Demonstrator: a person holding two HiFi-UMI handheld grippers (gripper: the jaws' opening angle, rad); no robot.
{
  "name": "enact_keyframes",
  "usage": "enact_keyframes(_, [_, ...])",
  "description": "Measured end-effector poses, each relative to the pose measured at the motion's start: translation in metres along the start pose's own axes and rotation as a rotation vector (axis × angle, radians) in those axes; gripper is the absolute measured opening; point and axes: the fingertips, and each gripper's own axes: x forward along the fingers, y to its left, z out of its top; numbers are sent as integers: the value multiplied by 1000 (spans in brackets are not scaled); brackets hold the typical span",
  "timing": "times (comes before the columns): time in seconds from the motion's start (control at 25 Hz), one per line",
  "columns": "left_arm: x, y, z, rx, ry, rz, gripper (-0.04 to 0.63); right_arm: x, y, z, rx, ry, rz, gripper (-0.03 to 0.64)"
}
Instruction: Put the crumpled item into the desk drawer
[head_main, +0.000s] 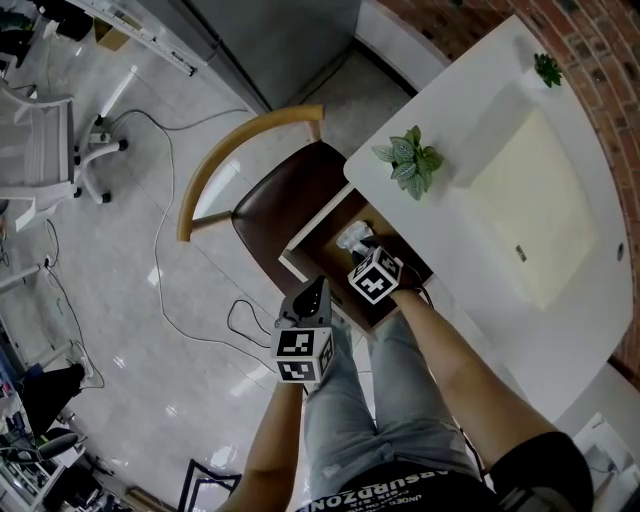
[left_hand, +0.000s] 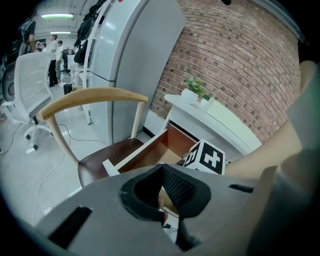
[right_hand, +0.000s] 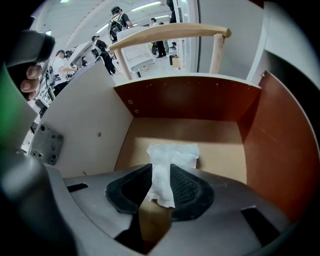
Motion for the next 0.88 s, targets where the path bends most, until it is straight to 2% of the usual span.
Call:
enact_keyframes(0.48, [-7, -8, 10, 30, -19, -10, 3, -46, 2, 21, 128, -157, -26, 97])
enact_keyframes(0.88, [-12, -18, 24, 63, -31, -19, 3, -92, 8, 36, 241, -278, -34, 52])
